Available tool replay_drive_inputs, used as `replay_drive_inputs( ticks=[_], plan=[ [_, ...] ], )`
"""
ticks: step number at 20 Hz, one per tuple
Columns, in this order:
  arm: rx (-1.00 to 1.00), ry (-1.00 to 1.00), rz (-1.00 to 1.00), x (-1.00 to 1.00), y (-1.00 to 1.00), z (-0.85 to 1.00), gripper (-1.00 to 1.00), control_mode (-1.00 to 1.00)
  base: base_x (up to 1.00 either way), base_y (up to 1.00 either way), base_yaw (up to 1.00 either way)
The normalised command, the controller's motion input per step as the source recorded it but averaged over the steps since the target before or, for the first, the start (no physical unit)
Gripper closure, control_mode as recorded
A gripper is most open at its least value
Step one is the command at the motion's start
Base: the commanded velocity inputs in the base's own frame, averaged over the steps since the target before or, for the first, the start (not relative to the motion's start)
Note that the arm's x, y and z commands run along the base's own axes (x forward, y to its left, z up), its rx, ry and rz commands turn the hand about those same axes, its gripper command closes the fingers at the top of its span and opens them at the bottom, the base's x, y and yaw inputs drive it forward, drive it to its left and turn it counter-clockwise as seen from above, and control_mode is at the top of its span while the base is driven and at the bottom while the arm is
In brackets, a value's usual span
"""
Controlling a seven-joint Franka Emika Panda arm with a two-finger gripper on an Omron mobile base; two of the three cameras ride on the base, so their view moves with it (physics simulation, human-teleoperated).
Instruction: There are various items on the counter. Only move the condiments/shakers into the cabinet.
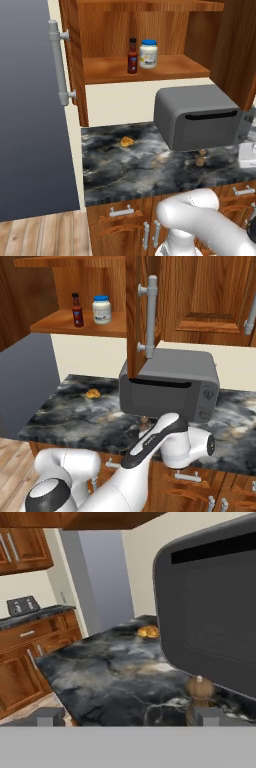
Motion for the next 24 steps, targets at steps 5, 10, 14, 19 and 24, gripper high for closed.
replay_drive_inputs(
  ticks=[5, 10, 14, 19, 24],
  plan=[
    [0.0, 0.0, 0.17, 0.4, 0.0, -0.22, -1.0, -1.0, 0.0, 0.0, 0.0],
    [0.0, 0.01, 0.22, 0.37, 0.0, -0.32, -1.0, -1.0, 0.0, 0.0, 0.0],
    [0.0, 0.0, 0.22, 0.39, 0.0, -0.41, -1.0, -1.0, 0.0, 0.0, 0.0],
    [0.0, 0.0, 0.12, 0.34, 0.0, -0.29, -1.0, -1.0, 0.0, 0.0, 0.0],
    [0.0, 0.0, 0.04, 0.36, 0.0, -0.14, -1.0, -1.0, 0.0, 0.0, 0.0]
  ],
)
